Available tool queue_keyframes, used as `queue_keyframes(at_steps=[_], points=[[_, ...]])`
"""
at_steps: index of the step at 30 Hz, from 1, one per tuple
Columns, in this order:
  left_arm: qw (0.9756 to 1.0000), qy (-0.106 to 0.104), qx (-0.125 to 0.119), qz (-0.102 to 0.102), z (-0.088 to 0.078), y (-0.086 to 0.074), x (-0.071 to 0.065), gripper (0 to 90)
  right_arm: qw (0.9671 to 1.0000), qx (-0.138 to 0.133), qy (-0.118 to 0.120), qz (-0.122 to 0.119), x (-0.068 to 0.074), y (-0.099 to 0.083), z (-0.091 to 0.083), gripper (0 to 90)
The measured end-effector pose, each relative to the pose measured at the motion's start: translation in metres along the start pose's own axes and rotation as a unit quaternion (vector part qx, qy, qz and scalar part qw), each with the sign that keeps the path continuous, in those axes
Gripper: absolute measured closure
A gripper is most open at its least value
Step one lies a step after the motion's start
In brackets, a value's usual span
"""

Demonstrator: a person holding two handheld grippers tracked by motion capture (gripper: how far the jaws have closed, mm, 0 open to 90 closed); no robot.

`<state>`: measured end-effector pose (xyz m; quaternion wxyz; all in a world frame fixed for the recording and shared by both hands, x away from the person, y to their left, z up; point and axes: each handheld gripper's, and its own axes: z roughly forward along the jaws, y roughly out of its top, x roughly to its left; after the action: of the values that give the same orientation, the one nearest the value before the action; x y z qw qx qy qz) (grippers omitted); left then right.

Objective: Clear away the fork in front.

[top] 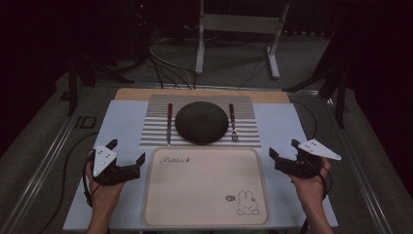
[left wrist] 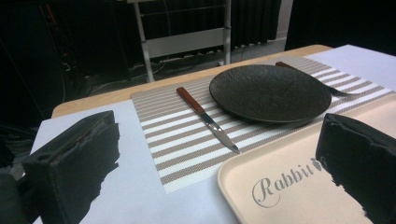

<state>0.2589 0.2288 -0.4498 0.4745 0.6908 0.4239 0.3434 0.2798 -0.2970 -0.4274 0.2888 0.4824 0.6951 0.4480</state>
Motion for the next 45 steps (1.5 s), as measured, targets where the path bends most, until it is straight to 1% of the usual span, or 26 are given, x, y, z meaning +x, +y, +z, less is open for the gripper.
queue_keyframes(at_steps=[9, 19, 24, 32, 37, 40, 42, 43, 45], points=[[1.0, 0.003, 0.0, -0.003, 0.0, -0.001, 0.0, 0.1, 0.9999, 0.008, 0.0, -0.007, 0.004, 0.011, 0.013, 11.4], [1.0, 0.005, 0.002, -0.004, 0.002, -0.002, 0.001, 0.1, 0.9997, 0.019, 0.005, -0.012, 0.009, 0.031, 0.032, 11.4], [1.0, 0.005, 0.005, -0.004, 0.003, -0.002, 0.001, 0.1, 0.9996, 0.02, 0.004, -0.018, 0.011, 0.041, 0.039, 11.4], [1.0, 0.005, 0.004, -0.002, 0.004, -0.002, 0.0, 0.1, 0.9995, 0.023, 0.001, -0.023, 0.012, 0.053, 0.049, 11.2], [1.0, 0.006, 0.005, -0.002, 0.004, -0.003, 0.0, 0.1, 0.9991, 0.03, -0.007, -0.028, 0.013, 0.06, 0.058, 11.2], [1.0, 0.006, 0.005, -0.002, 0.004, -0.003, 0.0, 0.1, 0.999, 0.033, -0.006, -0.028, 0.013, 0.062, 0.061, 11.2], [1.0, 0.006, 0.005, -0.002, 0.004, -0.003, 0.0, 0.1, 0.9987, 0.04, -0.007, -0.029, 0.013, 0.068, 0.069, 11.2], [1.0, 0.006, 0.005, -0.002, 0.004, -0.003, 0.0, 0.1, 0.9988, 0.041, -0.004, -0.026, 0.012, 0.069, 0.071, 11.2], [1.0, 0.006, 0.005, -0.002, 0.004, -0.003, 0.0, 0.1, 0.9988, 0.041, -0.004, -0.026, 0.012, 0.069, 0.071, 11.2]])
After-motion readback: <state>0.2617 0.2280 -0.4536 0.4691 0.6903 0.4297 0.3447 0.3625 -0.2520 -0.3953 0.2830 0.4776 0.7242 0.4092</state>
